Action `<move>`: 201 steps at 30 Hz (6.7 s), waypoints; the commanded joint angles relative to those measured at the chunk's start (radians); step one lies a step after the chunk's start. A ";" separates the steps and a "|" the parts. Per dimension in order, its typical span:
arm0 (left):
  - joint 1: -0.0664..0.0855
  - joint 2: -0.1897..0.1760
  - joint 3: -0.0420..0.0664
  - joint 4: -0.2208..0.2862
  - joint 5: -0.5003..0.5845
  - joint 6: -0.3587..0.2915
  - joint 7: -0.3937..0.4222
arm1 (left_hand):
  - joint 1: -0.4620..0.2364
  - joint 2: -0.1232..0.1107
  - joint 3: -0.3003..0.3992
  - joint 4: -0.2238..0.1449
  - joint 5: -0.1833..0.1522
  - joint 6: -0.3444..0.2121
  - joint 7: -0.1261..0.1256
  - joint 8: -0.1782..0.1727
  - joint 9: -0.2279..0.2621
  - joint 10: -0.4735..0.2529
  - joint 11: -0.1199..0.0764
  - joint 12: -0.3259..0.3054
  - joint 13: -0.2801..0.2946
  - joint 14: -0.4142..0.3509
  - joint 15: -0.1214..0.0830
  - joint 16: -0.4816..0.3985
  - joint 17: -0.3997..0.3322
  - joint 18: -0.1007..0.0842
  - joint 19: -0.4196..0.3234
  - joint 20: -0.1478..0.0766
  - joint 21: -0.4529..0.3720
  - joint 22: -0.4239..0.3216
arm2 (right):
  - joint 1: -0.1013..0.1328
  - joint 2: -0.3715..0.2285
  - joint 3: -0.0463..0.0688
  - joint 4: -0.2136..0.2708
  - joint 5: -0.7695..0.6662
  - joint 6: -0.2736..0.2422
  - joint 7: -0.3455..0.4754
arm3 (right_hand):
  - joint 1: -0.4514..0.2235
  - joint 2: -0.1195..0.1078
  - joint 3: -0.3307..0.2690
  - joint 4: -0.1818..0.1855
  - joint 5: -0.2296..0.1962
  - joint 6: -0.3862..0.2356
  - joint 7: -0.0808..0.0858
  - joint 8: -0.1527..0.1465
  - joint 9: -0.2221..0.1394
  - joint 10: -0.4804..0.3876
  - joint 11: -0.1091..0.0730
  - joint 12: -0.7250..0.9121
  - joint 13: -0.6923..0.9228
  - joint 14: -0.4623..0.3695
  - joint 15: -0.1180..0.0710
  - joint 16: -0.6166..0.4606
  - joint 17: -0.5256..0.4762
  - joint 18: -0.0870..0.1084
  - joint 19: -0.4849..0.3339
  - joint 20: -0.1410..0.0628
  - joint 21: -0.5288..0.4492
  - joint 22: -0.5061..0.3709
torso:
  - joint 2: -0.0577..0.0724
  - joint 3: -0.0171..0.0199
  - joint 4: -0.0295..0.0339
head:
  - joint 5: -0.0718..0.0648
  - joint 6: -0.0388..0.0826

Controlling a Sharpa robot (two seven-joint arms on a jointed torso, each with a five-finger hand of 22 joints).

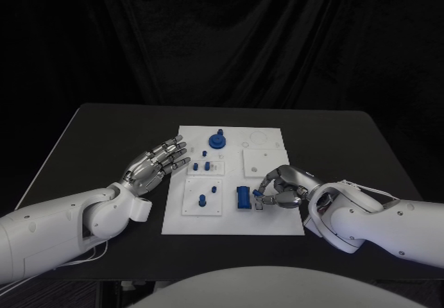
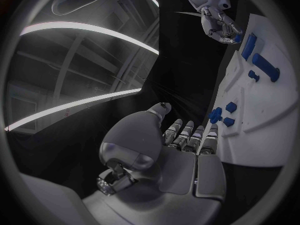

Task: Assemble the parts on the task board

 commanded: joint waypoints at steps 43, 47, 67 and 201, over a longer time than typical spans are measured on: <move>-0.002 0.000 0.001 0.007 -0.001 0.006 0.003 | -0.015 -0.002 0.006 -0.001 0.003 0.003 0.011 0.004 0.001 -0.001 0.004 0.006 0.002 -0.003 0.003 0.006 0.001 -0.016 0.008 -0.002 0.005 -0.001 | -0.029 0.012 -0.007 -0.020 0.369 -0.076 -0.077 | -0.101 0.006 -0.038 0.092 -0.002 -0.032 -0.012 0.011 0.076 0.102 -0.003 0.003 0.263 0.079 -0.004 -0.019 0.137 0.018 0.024 -0.009 -0.041 0.196 | 0.000 -0.0007 0.0000 | 0.001 0.000; -0.002 0.000 0.001 0.007 -0.001 0.006 0.003 | -0.015 -0.002 0.006 -0.001 0.003 0.003 0.011 0.004 0.001 -0.001 0.004 0.006 0.002 -0.003 0.003 0.006 0.001 -0.016 0.008 -0.002 0.005 -0.001 | -0.029 0.015 -0.007 -0.023 0.357 -0.073 -0.081 | -0.102 0.005 -0.039 0.093 -0.003 -0.033 -0.011 0.011 0.077 0.102 -0.003 0.003 0.263 0.080 -0.003 -0.018 0.139 0.018 0.024 -0.009 -0.041 0.196 | 0.000 -0.0004 -0.0001 | 0.002 0.000; -0.002 0.000 0.001 0.006 -0.001 0.007 -0.001 | -0.015 -0.002 0.006 -0.001 0.003 0.003 0.011 0.004 0.001 -0.001 0.004 0.006 0.002 -0.003 0.003 0.006 0.001 -0.016 0.008 -0.002 0.005 -0.001 | -0.030 0.033 -0.007 -0.034 0.317 -0.051 -0.083 | -0.124 0.003 -0.071 0.122 -0.060 -0.052 -0.002 0.010 0.090 0.102 0.006 0.003 0.263 0.080 0.004 -0.019 0.138 0.019 0.022 -0.001 -0.048 0.195 | -0.001 -0.0007 0.0005 | 0.003 0.000; -0.002 -0.001 0.001 0.002 -0.001 0.016 -0.007 | -0.024 -0.004 0.023 -0.006 0.003 0.026 0.042 0.011 0.004 0.000 -0.010 0.009 0.002 -0.003 0.000 0.009 0.001 -0.013 0.010 -0.002 0.005 -0.002 | -0.077 -0.030 -0.008 -0.010 0.231 0.095 -0.018 | -0.040 0.138 -0.252 0.264 -0.080 -0.208 -0.070 0.475 0.487 0.102 -0.053 0.003 0.263 0.088 -0.045 -0.005 0.175 0.012 0.039 -0.045 -0.019 0.206 | 0.000 -0.0011 0.0008 | 0.018 0.000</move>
